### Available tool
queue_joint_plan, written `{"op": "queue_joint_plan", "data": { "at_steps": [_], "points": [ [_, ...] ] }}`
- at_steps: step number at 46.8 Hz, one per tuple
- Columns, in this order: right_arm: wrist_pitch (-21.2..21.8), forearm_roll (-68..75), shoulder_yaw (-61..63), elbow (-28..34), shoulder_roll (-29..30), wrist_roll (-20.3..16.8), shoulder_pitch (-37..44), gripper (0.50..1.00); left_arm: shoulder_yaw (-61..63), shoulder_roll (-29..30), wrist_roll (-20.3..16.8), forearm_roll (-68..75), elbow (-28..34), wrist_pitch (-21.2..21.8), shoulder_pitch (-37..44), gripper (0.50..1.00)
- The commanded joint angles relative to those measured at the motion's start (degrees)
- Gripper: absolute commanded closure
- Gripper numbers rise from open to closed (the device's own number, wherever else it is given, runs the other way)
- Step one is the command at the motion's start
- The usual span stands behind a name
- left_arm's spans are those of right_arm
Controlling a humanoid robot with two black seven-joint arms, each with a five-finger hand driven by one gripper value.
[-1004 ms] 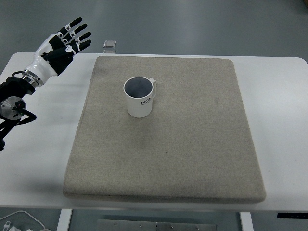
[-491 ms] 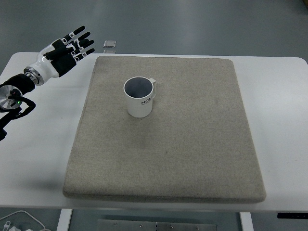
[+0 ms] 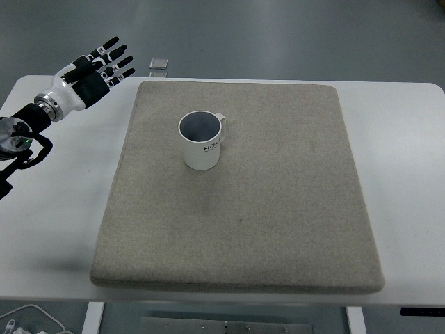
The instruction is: Flip white cup upright
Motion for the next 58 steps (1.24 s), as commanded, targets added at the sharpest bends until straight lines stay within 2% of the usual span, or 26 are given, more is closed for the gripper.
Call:
{"op": "queue_joint_plan", "data": {
  "at_steps": [1, 18, 26, 58],
  "points": [
    [-0.01, 0.01, 0.05, 0.02, 0.0, 0.01, -0.08, 0.57, 0.19, -0.33, 0.0, 0.08, 0.83, -0.34, 0.16, 0.504],
    [-0.1, 0.27, 0.23, -0.06, 0.0, 0.1, 0.0, 0.57, 0.71, -0.33, -0.09, 0.6, 2.59, -3.86, 0.34, 0.506],
    [-0.01, 0.27, 0.14, 0.02, 0.0, 0.1, 0.0, 0.57, 0.71, -0.33, -0.27, 0.87, 2.86, -6.85, 0.51, 0.506],
    [0.61, -0.17, -0.21, 1.52, 0.0, 0.1, -0.52, 0.57, 0.71, -0.42, -0.35, 0.87, 5.05, -7.02, 0.34, 0.506]
  ]
}}
